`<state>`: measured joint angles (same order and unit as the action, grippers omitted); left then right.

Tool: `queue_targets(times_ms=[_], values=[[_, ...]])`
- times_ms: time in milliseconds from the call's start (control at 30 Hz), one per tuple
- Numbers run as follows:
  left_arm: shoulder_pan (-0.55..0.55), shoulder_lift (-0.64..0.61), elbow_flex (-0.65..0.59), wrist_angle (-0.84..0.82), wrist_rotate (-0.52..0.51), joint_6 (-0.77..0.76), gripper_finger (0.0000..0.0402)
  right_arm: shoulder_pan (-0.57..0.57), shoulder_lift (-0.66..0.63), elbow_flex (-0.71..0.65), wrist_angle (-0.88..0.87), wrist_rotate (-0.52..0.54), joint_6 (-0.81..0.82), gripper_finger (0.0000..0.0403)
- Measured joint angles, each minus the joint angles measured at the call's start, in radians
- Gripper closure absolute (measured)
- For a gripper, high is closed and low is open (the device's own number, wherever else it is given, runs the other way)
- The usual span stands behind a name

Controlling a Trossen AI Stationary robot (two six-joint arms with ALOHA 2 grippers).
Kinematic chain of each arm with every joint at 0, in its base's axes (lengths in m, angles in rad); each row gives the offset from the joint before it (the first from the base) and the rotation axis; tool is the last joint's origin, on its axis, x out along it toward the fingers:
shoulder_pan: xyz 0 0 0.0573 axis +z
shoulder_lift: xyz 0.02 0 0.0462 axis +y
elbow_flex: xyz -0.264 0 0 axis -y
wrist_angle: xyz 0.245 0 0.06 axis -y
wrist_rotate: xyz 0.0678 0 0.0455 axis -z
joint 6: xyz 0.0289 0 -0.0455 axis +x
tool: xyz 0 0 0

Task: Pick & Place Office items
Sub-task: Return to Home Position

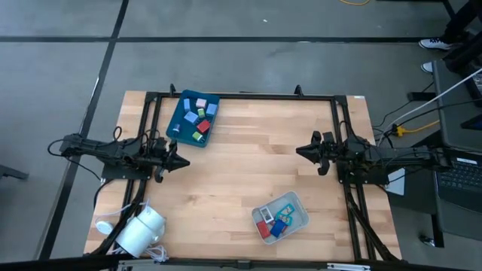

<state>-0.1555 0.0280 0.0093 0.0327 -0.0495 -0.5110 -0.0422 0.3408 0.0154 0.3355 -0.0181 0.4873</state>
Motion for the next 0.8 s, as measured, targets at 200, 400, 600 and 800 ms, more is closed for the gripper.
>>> queue_targets(times_ms=[200,400,600,800], values=[[0.0,0.0,0.0,0.0,0.0,0.0,0.039,0.0,0.0,0.001,0.0,0.003,0.0,0.0351],[-0.043,-0.027,0.0,0.031,0.014,0.0,0.0389,0.011,-0.09,0.002,-0.025,0.007,0.002,0.035],[-0.053,-0.027,0.0,0.027,0.017,0.0,0.0386,0.01,-0.237,0.002,-0.044,0.003,0.002,0.035],[-0.053,-0.027,0.0,0.019,0.017,0.0,0.039,0.01,-0.341,0.001,-0.023,0.003,0.002,0.035]])
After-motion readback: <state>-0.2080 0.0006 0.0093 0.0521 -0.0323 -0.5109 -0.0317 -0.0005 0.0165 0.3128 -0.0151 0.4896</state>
